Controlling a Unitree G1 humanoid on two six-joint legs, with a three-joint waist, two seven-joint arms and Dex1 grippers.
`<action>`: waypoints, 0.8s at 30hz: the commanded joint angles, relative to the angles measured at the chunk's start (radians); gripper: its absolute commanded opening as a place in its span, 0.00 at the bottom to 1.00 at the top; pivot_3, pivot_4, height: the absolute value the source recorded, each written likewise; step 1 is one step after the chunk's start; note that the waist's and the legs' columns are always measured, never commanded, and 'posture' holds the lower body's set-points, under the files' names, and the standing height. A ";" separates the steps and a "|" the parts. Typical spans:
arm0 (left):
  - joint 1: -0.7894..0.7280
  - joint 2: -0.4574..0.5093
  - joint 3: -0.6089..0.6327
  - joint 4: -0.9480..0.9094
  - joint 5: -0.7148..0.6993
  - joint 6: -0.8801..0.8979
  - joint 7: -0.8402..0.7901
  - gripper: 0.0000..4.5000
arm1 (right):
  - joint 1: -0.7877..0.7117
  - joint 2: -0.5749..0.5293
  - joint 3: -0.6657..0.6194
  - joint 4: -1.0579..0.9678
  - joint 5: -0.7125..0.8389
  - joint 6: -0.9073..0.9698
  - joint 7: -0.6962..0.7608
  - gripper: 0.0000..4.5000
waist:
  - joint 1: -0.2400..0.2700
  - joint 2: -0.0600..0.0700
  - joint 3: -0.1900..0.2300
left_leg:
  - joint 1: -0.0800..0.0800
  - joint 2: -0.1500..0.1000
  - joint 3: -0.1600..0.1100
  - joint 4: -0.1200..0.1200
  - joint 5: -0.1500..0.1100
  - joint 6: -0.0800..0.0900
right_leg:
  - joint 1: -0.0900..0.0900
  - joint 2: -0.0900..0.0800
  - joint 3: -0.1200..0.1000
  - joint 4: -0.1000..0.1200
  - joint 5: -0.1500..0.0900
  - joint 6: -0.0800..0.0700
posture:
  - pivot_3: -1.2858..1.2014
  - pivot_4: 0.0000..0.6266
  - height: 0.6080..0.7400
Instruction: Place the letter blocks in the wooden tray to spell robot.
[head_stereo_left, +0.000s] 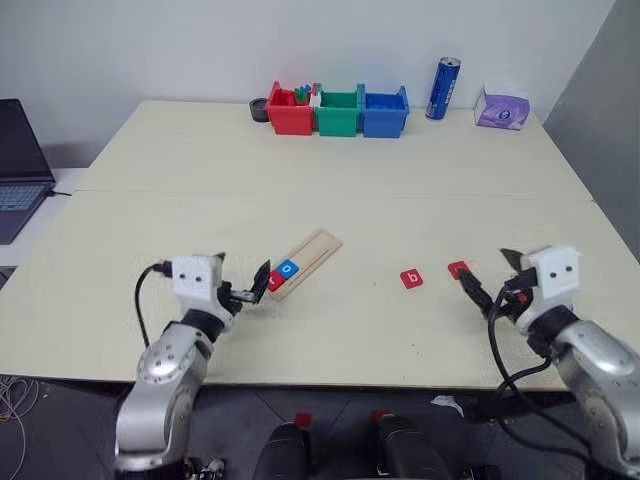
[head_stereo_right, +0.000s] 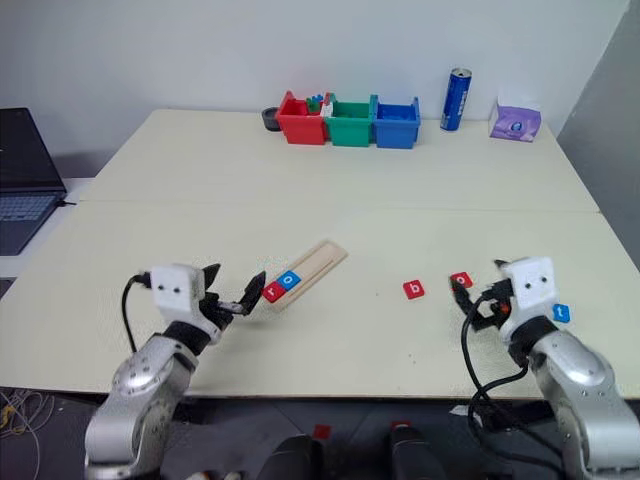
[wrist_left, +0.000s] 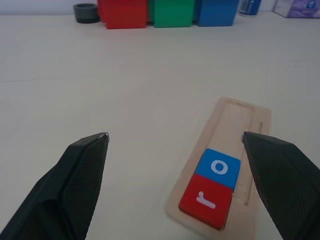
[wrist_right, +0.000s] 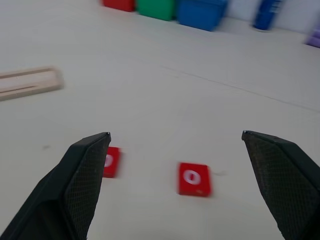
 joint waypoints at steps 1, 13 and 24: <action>-0.087 0.032 -0.024 0.089 -0.028 0.003 -0.085 1.00 | -0.092 -0.060 0.034 0.016 0.112 0.031 0.136 0.99 | 0.001 0.000 0.000 | 0.000 0.000 0.000 0.000 0.000 0.000 | 0.000 0.000 0.000 0.000 0.000 0.000 | 0.52 0.24 1.00; -0.181 0.106 -0.141 0.268 0.091 -0.136 -0.213 1.00 | -0.257 -0.099 0.139 0.086 0.167 0.061 0.208 0.99 | 0.002 0.000 0.000 | -0.002 0.000 0.000 0.000 0.000 0.000 | -0.001 -0.001 0.001 0.000 0.000 0.000 | 0.52 0.24 1.00; -0.148 0.105 -0.168 0.319 0.130 -0.142 -0.235 1.00 | -0.282 -0.110 0.156 0.076 0.220 0.095 0.220 0.99 | 0.002 0.000 0.000 | -0.002 0.001 -0.001 0.000 0.000 0.000 | -0.001 -0.001 0.001 0.000 0.000 0.000 | 0.52 0.24 1.00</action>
